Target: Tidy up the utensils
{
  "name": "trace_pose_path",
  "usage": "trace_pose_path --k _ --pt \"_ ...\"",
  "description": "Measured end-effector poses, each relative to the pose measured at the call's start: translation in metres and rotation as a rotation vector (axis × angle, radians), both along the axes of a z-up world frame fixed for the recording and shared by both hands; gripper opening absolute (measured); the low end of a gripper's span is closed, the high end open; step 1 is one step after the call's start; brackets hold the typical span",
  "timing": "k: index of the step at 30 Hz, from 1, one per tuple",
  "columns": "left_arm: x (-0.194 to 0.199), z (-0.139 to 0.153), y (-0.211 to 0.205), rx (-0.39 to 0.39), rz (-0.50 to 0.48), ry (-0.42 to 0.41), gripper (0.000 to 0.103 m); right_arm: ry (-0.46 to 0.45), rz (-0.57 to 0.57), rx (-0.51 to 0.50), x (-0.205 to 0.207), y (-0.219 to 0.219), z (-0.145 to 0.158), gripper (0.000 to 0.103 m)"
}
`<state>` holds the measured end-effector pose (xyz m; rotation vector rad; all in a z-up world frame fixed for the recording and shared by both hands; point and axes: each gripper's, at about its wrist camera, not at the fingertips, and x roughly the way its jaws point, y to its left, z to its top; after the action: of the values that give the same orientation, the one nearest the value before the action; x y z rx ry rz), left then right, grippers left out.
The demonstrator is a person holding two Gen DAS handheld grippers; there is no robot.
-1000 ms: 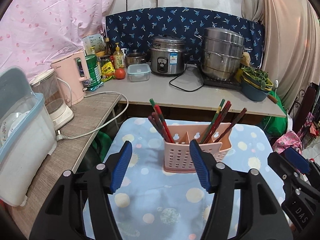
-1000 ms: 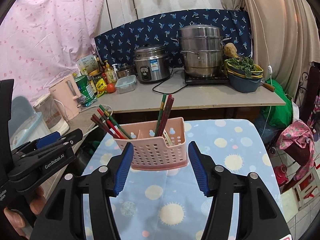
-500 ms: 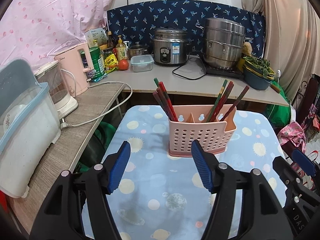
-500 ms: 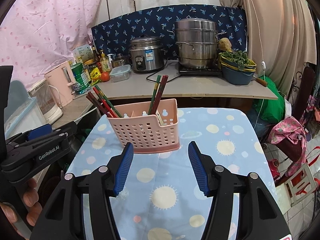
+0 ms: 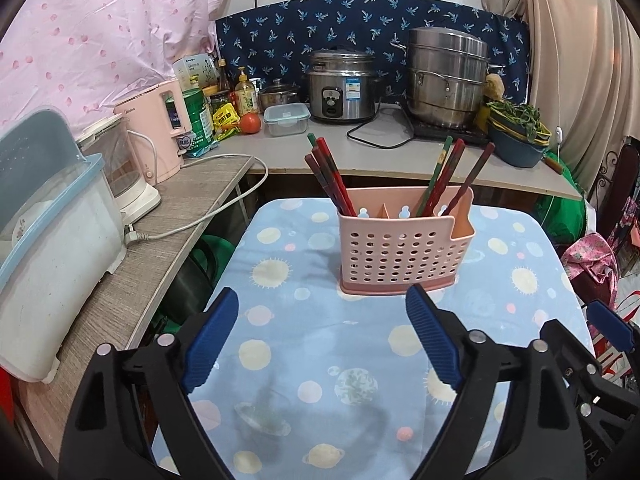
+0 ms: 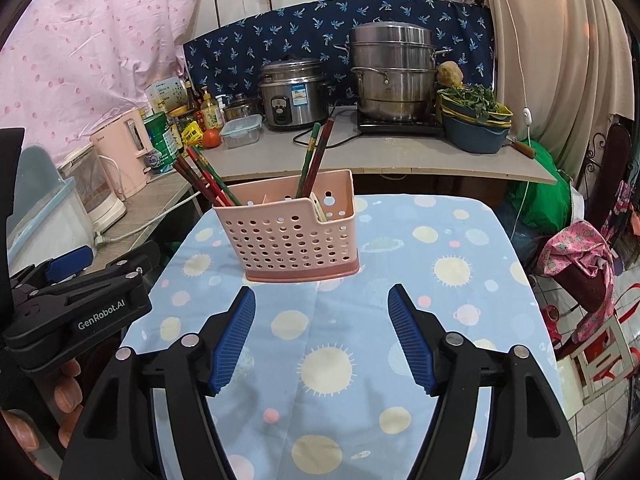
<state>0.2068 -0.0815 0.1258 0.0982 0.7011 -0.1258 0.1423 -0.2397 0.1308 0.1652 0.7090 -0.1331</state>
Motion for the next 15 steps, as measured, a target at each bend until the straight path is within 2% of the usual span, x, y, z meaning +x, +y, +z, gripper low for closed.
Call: trace_pose_path --k 2,5,15 --pt "-0.002 -0.003 -0.001 0.006 -0.001 0.003 0.085 0.006 0.003 -0.003 -0.001 0.001 -0.002 0.074" --pt "-0.003 -0.006 -0.001 0.008 -0.001 0.010 0.087 0.022 0.008 -0.003 -0.002 0.003 -0.005 0.085" --pt "-0.007 -0.021 0.003 0.010 0.013 0.048 0.093 0.053 0.007 0.002 -0.005 0.005 -0.015 0.087"
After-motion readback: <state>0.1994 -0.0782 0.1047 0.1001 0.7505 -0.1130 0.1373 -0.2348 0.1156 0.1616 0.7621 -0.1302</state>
